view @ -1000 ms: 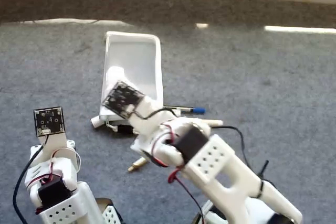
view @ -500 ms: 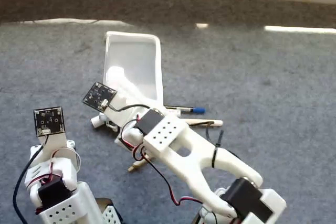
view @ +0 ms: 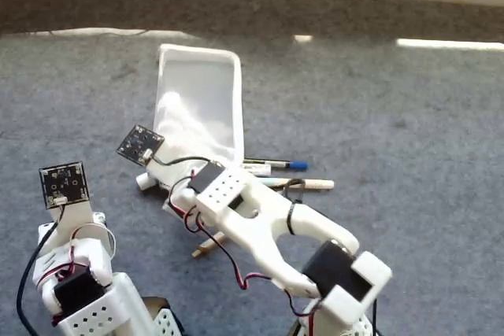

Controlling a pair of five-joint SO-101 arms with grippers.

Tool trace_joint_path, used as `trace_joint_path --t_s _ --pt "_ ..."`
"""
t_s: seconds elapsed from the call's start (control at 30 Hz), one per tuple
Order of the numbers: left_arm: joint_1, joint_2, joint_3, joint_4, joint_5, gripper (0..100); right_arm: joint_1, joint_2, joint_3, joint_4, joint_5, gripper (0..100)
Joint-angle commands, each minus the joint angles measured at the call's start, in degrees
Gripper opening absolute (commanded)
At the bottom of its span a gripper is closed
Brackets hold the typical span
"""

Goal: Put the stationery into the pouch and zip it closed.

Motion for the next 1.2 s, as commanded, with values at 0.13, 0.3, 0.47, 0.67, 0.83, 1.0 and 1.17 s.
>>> trace_joint_path --t_s 0.13,0.3,0.47,0.67,0.83,1.0,1.17 --pt "-0.3 -0.6 -2.8 -0.4 -0.4 1 0.7 6.7 -8.2 -0.6 -0.5 16.3" --pt "-0.3 -0.6 -2.7 -0.4 -0.4 1 0.8 6.9 -8.1 -0.6 -0.4 11.8" --pt "-0.3 -0.6 -2.7 -0.4 -0.4 1 0.9 6.2 -8.3 1.6 -0.4 0.9" --pt "2.9 -0.6 -3.4 -0.3 -0.3 1 2.5 -3.5 -8.2 6.5 -0.4 0.5" --pt "5.5 -0.5 -3.6 0.0 -0.1 11 3.2 -12.4 -2.7 6.4 -0.4 0.5" --pt "6.5 -0.5 -4.2 -0.4 5.9 21 3.1 -20.4 2.7 6.2 -0.5 0.5" --pt "11.1 -0.5 -7.2 0.0 8.2 22 4.4 -27.6 9.8 1.2 -0.5 0.5"
